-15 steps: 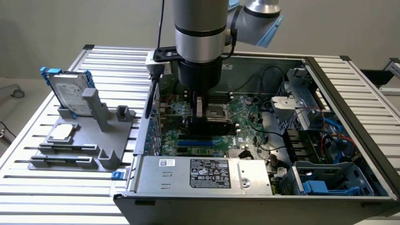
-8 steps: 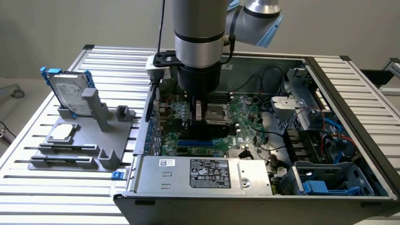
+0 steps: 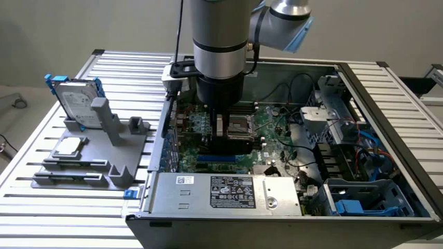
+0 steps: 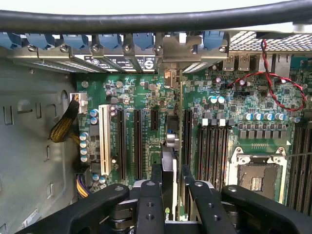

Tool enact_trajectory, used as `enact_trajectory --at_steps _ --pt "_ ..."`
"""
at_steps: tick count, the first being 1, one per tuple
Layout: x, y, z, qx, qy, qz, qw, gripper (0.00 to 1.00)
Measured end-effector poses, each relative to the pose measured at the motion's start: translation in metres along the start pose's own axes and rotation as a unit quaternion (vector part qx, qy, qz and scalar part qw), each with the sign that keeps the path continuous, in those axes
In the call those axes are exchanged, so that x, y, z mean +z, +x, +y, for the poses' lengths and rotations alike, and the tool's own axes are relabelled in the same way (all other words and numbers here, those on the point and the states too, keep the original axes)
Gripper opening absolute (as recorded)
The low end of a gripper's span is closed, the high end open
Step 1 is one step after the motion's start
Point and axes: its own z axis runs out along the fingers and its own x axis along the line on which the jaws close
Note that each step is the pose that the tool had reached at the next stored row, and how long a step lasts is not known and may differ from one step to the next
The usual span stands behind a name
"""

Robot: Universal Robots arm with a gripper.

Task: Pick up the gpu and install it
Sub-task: 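Insert the gpu into the slot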

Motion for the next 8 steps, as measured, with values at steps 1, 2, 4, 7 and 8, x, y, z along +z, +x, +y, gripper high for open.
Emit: enact_trajectory --at_steps 1,2,4,7,8 --pt "0.0001 0.0000 0.0000 0.000 0.0001 -0.0001 1.0000 0.26" --pt "0.0001 0.0000 0.0000 0.000 0.0001 -0.0001 1.0000 0.26" --pt "0.0003 0.0000 0.0000 0.000 0.0001 -0.0001 1.0000 0.26" --pt "0.0010 0.0000 0.0001 0.000 0.0001 -0.0004 1.0000 0.26" --pt "0.0012 0.0001 0.0002 0.000 0.0001 -0.0006 1.0000 0.26"
